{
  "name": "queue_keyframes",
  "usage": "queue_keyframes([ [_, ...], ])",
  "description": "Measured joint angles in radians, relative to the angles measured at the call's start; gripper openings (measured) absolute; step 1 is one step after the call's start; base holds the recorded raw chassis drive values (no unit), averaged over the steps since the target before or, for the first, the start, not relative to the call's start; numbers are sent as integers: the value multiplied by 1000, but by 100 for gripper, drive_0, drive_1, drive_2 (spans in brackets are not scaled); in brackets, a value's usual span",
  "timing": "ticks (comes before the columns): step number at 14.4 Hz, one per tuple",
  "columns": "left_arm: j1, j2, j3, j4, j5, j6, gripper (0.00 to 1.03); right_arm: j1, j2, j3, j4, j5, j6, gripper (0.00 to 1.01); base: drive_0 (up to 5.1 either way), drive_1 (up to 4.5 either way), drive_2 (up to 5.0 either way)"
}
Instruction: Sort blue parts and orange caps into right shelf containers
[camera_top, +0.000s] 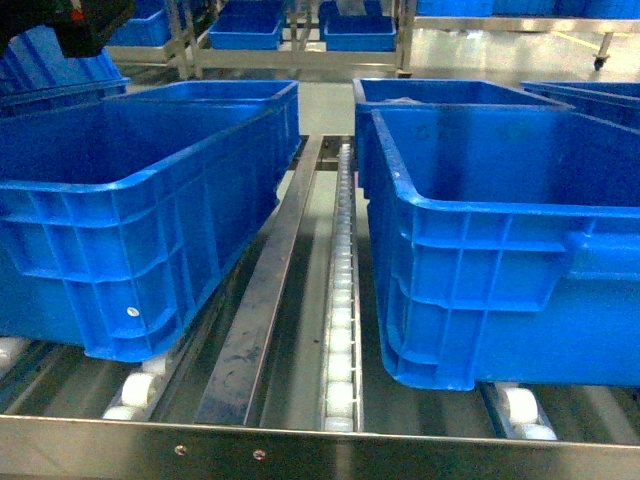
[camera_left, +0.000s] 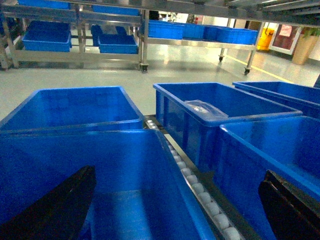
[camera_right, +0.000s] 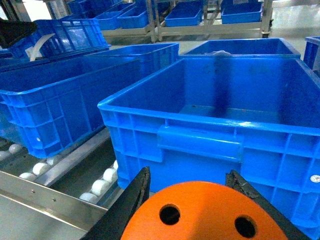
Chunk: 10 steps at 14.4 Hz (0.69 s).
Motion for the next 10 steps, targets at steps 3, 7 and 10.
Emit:
queue_keyframes([
  [3,34,-93,-105,50,60,-27,98,0,0,0,0,0,0,41,0,0,0],
  [7,76,-199,-200,31,130,-55,98,0,0,0,0,0,0,41,0,0,0],
  [10,115,-304,-231,-11,184,-104,98,0,0,0,0,0,0,41,0,0,0],
])
